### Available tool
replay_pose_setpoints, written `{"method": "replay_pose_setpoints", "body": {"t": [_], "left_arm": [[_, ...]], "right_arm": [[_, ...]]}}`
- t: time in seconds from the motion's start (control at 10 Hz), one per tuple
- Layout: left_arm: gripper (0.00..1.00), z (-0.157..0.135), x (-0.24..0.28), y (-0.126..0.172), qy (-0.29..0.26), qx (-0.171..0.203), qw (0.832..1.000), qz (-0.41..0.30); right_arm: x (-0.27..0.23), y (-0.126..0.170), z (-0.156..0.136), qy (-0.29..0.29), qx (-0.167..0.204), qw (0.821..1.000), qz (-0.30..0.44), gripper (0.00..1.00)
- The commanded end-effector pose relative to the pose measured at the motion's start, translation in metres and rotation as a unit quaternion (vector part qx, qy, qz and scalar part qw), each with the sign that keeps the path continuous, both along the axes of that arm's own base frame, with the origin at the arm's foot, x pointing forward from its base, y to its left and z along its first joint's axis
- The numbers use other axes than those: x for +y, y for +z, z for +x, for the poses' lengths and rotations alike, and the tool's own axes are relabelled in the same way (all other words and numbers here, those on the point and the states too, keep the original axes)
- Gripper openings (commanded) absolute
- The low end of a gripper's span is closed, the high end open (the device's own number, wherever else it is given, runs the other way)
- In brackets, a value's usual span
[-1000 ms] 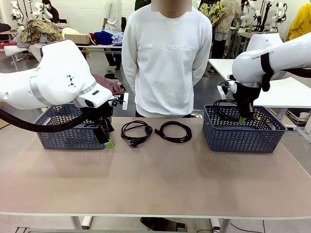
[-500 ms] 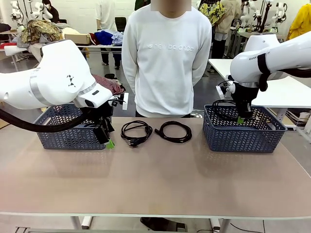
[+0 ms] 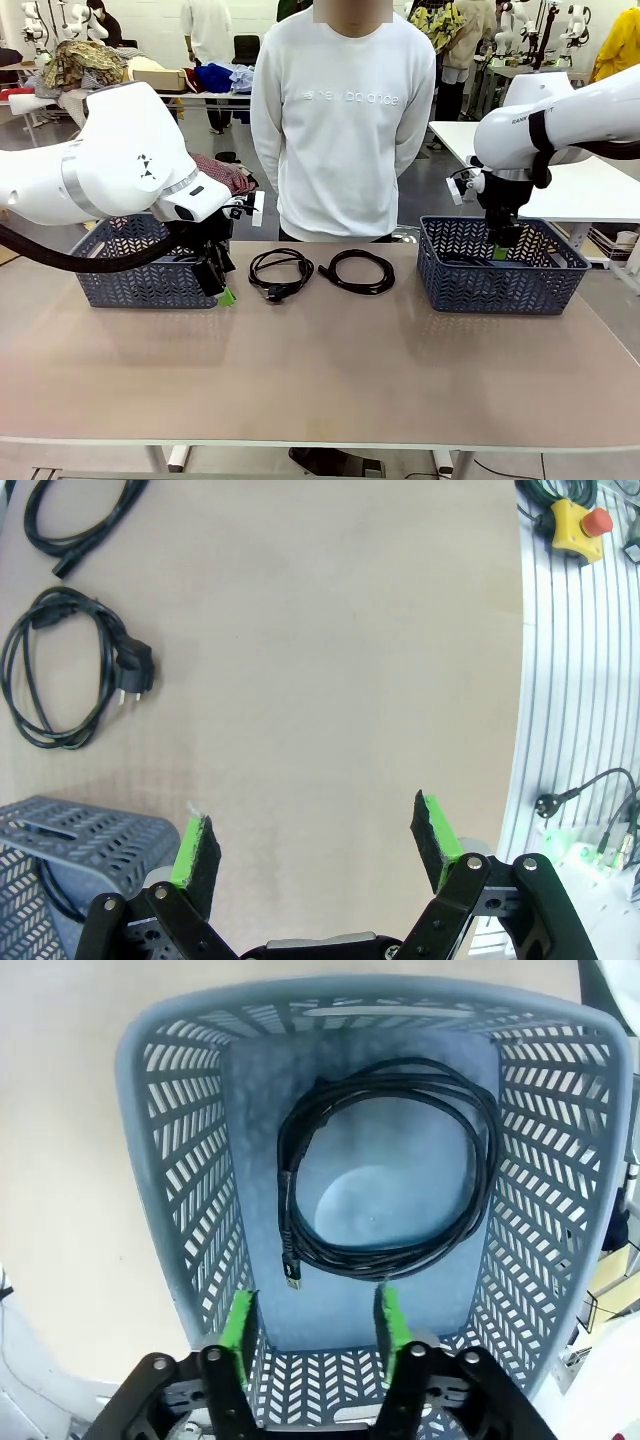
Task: Organize the cables according to human instructions.
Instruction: Pick up a bundle of cables and place it in the basket indicated by the human.
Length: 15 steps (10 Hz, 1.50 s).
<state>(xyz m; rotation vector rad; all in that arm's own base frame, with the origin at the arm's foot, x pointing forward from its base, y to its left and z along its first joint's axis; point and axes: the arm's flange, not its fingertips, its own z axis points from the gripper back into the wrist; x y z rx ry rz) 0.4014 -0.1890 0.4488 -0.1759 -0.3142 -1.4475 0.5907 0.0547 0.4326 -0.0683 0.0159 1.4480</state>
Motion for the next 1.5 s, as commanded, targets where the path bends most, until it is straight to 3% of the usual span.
{"method": "replay_pose_setpoints", "body": {"t": [0.0,0.1,0.2,0.7,0.8,1.0,1.4], "left_arm": [[1.0,0.0,0.002,0.001,0.001,0.0,1.0,0.003],[1.0,0.0,0.002,0.001,0.001,0.0,1.0,0.003],[1.0,0.0,0.002,0.001,0.001,0.0,1.0,0.003],[1.0,0.0,0.002,0.001,0.001,0.0,1.0,0.003],[1.0,0.0,0.002,0.001,0.001,0.0,1.0,0.003],[1.0,0.0,0.002,0.001,0.001,0.0,1.0,0.003],[1.0,0.0,0.002,0.001,0.001,0.0,1.0,0.003]], "right_arm": [[0.002,0.008,0.006,-0.016,0.004,1.0,-0.001,0.9],[0.0,0.01,0.006,-0.019,0.005,1.0,-0.001,0.91],[0.0,0.013,0.006,-0.019,0.006,1.0,-0.003,1.0],[-0.002,0.019,0.007,-0.05,0.009,0.999,-0.002,1.0],[-0.001,0.015,0.003,-0.015,0.004,1.0,-0.001,1.0],[-0.001,0.015,0.003,-0.015,0.004,1.0,-0.001,1.0],[0.016,0.037,-0.019,-0.123,-0.015,0.992,0.039,1.0]]}}
